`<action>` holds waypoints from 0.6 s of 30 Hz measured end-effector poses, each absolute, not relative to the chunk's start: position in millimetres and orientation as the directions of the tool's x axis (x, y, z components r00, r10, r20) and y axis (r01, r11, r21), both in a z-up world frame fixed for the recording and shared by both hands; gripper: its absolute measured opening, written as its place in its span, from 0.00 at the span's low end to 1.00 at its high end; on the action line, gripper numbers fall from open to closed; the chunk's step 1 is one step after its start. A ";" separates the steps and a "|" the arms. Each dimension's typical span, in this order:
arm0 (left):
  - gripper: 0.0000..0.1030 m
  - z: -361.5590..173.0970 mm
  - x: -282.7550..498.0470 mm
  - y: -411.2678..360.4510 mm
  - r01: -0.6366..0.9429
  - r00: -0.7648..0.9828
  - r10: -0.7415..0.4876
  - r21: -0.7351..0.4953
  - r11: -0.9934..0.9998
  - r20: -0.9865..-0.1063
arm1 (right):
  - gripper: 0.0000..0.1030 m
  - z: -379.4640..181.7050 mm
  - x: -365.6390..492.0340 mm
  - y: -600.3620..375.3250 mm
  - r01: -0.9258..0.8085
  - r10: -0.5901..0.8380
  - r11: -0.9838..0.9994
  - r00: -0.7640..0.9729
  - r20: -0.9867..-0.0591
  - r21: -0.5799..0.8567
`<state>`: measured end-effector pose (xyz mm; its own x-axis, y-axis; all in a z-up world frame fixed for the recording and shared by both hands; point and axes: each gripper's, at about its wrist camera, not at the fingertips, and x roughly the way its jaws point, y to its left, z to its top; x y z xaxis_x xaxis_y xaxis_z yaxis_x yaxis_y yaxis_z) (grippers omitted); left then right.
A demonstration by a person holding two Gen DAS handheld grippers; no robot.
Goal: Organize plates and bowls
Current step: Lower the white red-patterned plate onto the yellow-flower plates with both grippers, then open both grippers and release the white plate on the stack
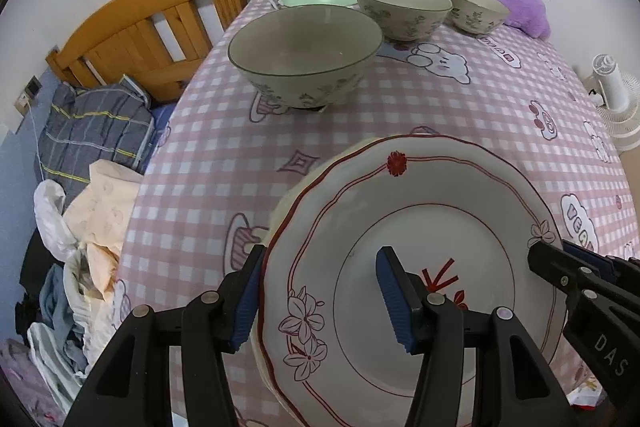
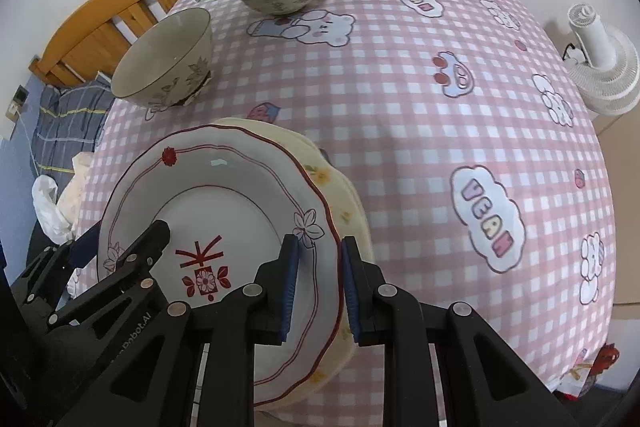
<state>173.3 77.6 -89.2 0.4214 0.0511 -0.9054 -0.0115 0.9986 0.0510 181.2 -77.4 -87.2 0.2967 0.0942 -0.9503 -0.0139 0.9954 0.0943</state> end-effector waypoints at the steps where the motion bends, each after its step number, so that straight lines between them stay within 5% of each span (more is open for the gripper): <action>1: 0.54 -89.4 174.1 77.7 -0.010 0.425 0.052 0.053 0.999 -0.904 | 0.23 -88.0 182.5 -76.8 -0.012 0.095 0.995 0.296 -0.950 0.096; 8: 0.56 -92.2 175.6 71.8 -0.005 0.435 0.069 0.074 0.997 -0.898 | 0.24 -88.4 182.7 -76.2 0.005 0.068 0.997 0.295 -0.953 0.072; 13: 0.76 -96.2 170.8 62.5 0.032 0.442 0.057 0.080 0.996 -0.895 | 0.25 -89.5 179.2 -75.6 0.013 0.056 0.998 0.289 -0.956 0.062; 18: 0.80 -96.8 169.1 61.4 0.057 0.443 0.043 0.076 0.995 -0.895 | 0.25 -90.5 176.9 -71.8 0.004 0.025 1.000 0.298 -0.954 0.028</action>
